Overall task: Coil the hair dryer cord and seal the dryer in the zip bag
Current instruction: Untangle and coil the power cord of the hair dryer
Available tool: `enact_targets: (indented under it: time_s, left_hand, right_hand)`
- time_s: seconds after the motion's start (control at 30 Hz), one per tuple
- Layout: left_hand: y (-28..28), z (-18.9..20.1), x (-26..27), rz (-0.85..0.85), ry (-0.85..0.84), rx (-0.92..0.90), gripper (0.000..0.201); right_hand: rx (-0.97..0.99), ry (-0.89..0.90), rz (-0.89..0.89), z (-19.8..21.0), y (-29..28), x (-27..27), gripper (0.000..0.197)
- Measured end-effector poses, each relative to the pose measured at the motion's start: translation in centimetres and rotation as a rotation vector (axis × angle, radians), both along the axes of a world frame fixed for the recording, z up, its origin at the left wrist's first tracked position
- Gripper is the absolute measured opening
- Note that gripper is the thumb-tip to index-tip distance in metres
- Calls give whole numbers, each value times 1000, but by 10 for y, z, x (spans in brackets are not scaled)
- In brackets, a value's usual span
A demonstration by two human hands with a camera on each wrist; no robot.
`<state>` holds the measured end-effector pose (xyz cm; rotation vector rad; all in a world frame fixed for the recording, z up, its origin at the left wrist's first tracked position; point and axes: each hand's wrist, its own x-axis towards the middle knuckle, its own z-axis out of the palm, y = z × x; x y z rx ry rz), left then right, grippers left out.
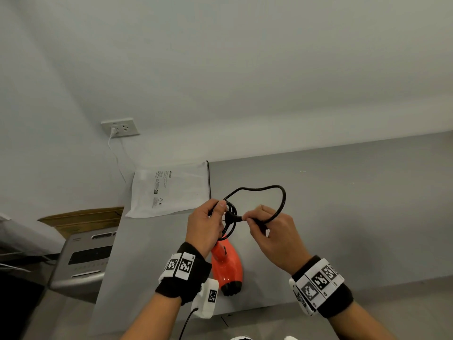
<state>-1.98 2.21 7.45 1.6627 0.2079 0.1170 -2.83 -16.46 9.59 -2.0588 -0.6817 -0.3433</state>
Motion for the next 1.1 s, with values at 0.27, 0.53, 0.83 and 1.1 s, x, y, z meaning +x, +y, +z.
enact_targets:
  time_s: [0.27, 0.53, 0.83, 1.1]
  left_hand:
    - [-9, 4, -6, -68, -1, 13, 23]
    - [-9, 9, -10, -125, -36, 155, 28]
    - [-10, 6, -6, -99, 13, -30, 33]
    - [-8, 4, -6, -196, 61, -186, 31]
  right_hand:
    - [5, -13, -67, -13, 16, 13, 10]
    - [-203, -161, -26, -16, 21, 14, 8]
    - [-56, 143, -174, -48, 19, 7, 24]
    - [359, 648, 255, -51, 16, 19, 77]
